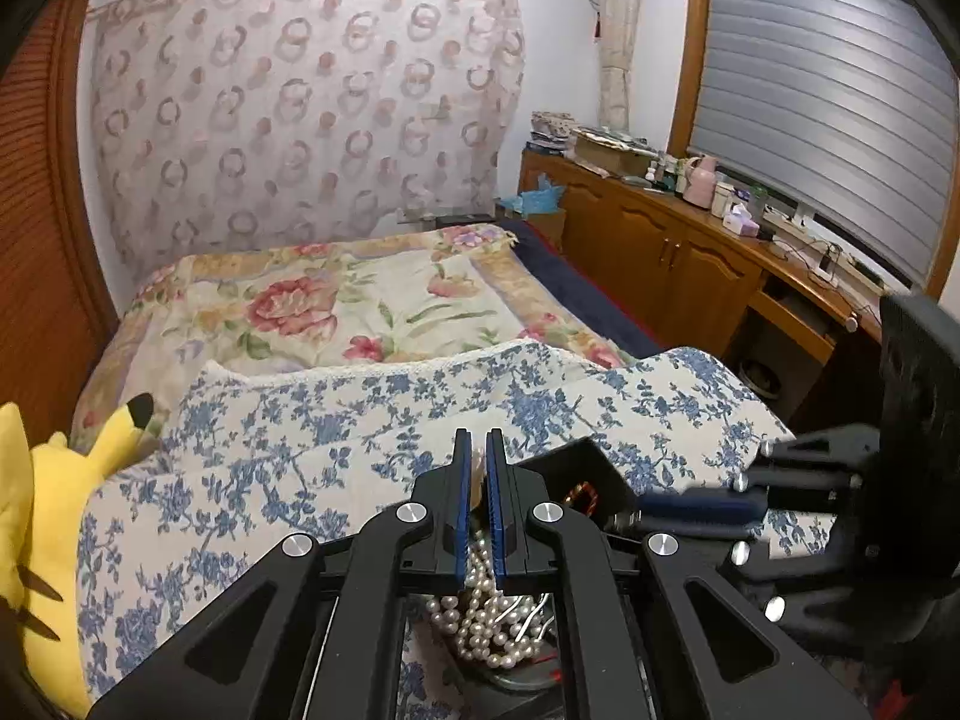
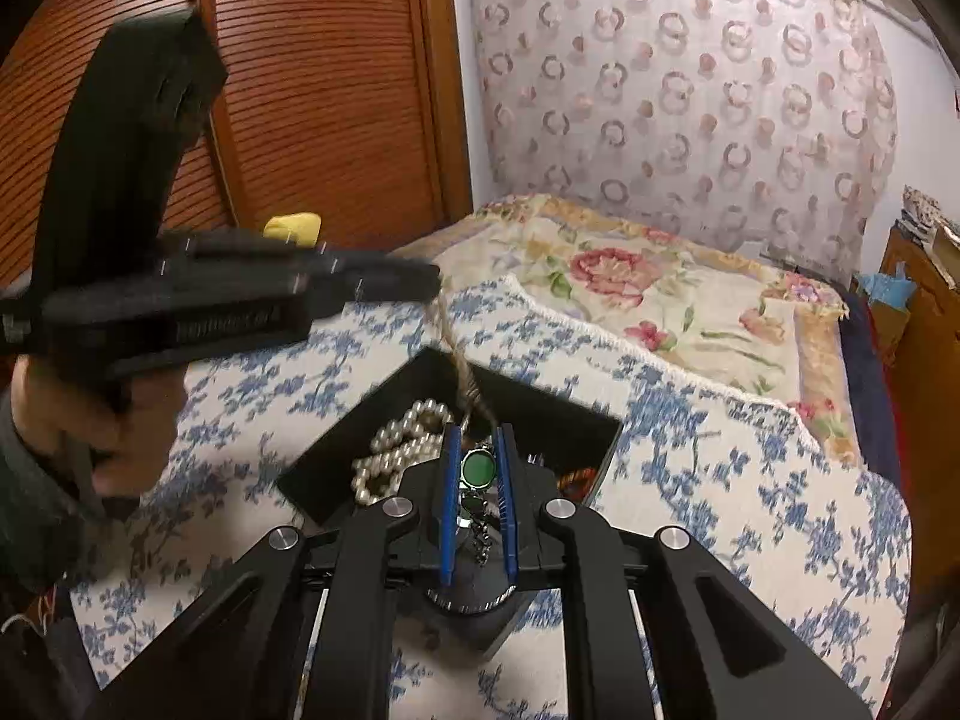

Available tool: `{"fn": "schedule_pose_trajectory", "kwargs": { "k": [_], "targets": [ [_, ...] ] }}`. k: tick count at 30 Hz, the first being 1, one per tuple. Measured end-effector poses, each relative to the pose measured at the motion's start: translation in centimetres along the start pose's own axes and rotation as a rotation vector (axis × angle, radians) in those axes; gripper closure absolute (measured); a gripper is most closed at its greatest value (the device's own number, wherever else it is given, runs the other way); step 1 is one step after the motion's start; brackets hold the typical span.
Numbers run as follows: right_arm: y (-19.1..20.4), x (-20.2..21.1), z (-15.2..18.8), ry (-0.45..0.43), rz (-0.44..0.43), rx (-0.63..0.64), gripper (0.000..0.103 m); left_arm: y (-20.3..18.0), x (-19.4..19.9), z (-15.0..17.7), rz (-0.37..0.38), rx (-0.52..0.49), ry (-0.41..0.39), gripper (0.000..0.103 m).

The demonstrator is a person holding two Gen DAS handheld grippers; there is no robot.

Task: Organize jewelry
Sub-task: 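Lower both necklaces into the box and open both tools, then grasp the gold ring with the left tool while the right tool reaches for the gold earring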

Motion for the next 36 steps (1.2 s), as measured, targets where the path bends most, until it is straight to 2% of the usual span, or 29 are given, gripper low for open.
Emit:
{"fn": "schedule_pose_trajectory", "kwargs": {
  "k": [2, 6, 12, 15, 19, 22, 23, 28, 30, 32, 34, 36],
  "targets": [
    [-0.2, -0.3, -0.7, -0.014, 0.009, -0.003, 0.09, 0.1, -0.1, 0.5, -0.003, 0.006, 0.009, 0.099],
    [-0.9, -1.6, -1.5, -0.012, 0.02, -0.014, 0.09, 0.4, -0.3, 1.5, -0.01, 0.012, 0.027, 0.081],
    [-1.8, -3.1, -1.4, 0.015, 0.027, -0.031, 0.089, 0.8, -0.4, 2.7, -0.027, 0.02, 0.042, 0.066],
    [-2.0, -3.3, -1.2, 0.023, 0.038, -0.044, 0.089, 0.9, -0.4, 3.2, -0.039, 0.018, 0.047, 0.063],
    [-2.3, -2.8, -1.0, 0.016, 0.051, -0.056, 0.079, 0.8, -0.1, 3.9, -0.05, 0.017, 0.049, 0.062],
    [-2.3, -2.1, -0.6, 0.012, 0.058, -0.059, 0.079, 0.5, 0.5, 4.3, -0.059, 0.015, 0.042, 0.048],
    [-2.3, -1.8, -0.4, 0.01, 0.06, -0.062, 0.079, 0.4, 0.7, 4.4, -0.064, 0.012, 0.04, 0.048],
    [-1.4, 0.8, 2.1, 0.008, 0.056, -0.083, 0.079, -0.3, 2.2, 6.0, -0.096, 0.016, 0.04, 0.025],
    [-0.8, 1.8, 3.6, 0.023, 0.055, -0.086, 0.079, -0.7, 2.9, 6.9, -0.095, 0.024, 0.043, 0.024],
    [0.0, 2.3, 4.9, 0.036, 0.055, -0.083, 0.079, -1.1, 3.5, 7.9, -0.096, 0.033, 0.05, 0.019],
    [0.7, 3.1, 6.7, 0.049, 0.064, -0.075, 0.073, -1.6, 4.2, 9.4, -0.093, 0.038, 0.057, 0.017],
    [1.5, 3.6, 8.2, 0.064, 0.057, -0.076, 0.073, -2.0, 4.6, 10.7, -0.095, 0.046, 0.071, 0.014]
  ]
}}
Point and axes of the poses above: each gripper's, at about its wrist camera, not at the fingertips, and x roughly against the way its jaws point, y to its left, z to its underside, the point moved 4 cm from there along -x, roughly the way its jaws point, and after that the axes turned 6 degrees about -x, right-handed, at the moved point
